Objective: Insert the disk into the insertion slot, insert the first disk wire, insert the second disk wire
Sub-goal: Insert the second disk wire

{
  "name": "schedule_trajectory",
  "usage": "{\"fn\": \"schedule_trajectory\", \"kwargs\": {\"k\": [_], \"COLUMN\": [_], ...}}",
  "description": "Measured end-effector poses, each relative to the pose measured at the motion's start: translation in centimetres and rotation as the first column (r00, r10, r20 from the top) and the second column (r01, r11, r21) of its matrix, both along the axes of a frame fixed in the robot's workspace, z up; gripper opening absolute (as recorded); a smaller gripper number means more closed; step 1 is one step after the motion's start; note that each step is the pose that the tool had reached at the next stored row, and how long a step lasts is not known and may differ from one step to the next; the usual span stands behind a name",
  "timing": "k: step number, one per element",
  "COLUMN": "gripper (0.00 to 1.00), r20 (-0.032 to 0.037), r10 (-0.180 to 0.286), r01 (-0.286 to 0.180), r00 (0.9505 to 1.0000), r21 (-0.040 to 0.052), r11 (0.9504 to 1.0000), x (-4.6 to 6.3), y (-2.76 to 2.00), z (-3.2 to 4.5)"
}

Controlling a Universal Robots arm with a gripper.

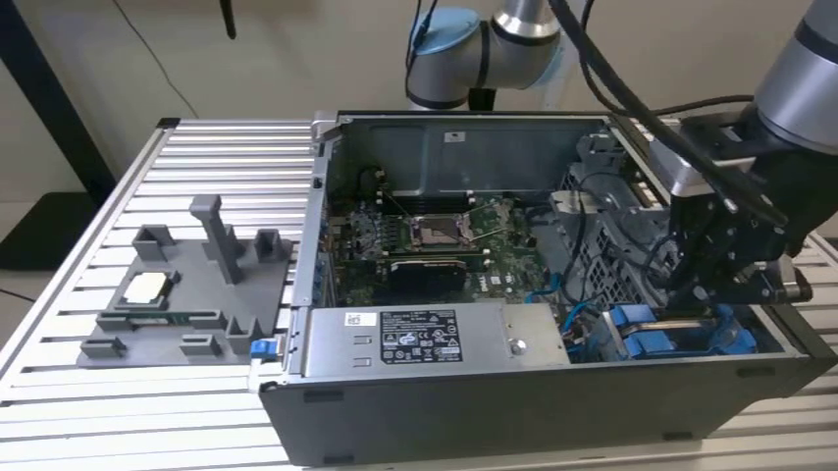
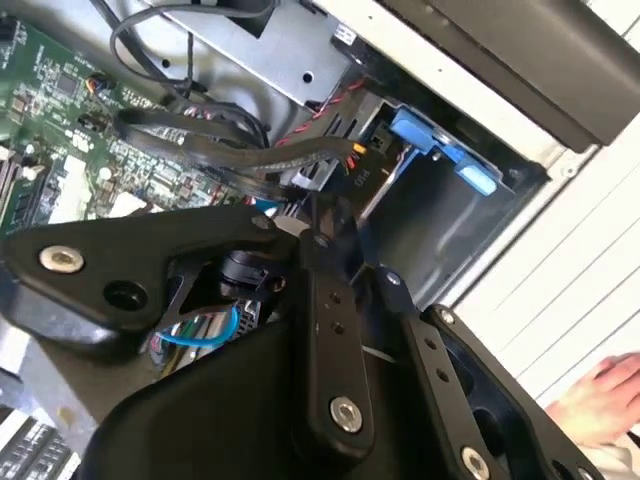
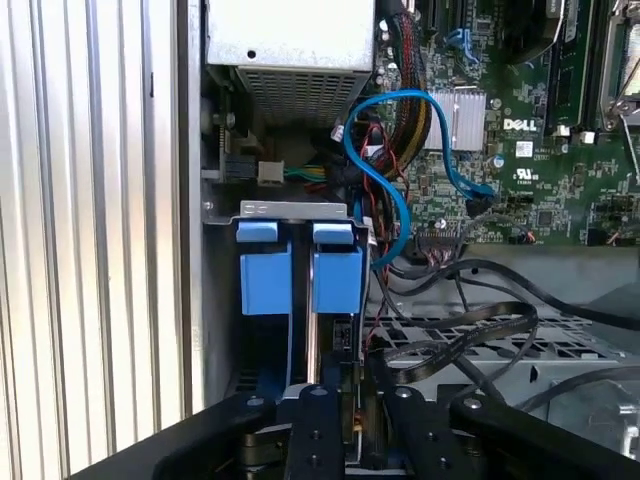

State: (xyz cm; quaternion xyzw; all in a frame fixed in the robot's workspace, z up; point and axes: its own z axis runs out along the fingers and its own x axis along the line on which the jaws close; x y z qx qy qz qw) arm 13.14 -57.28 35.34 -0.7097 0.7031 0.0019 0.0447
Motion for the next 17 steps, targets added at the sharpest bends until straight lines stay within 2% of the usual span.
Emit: {"fn": "schedule_trajectory", "kwargs": {"k": [7,10,17], "gripper": [0.24,0.24,0.24], "r20": [0.0001,0.0001,0.0001], "r10": [0.000,0.000,0.000], "r01": [0.000,0.000,0.000], "r00": [1.0000,1.0000,1.0000], "r21": [0.0003,0.0002,0.0002], "r11": [1.0000,1.0000,1.0000], "x": [0.0,0.0,0.0], "y": [0.00,0.00,0.00], "z": [3.19,4.31,4.54]}}
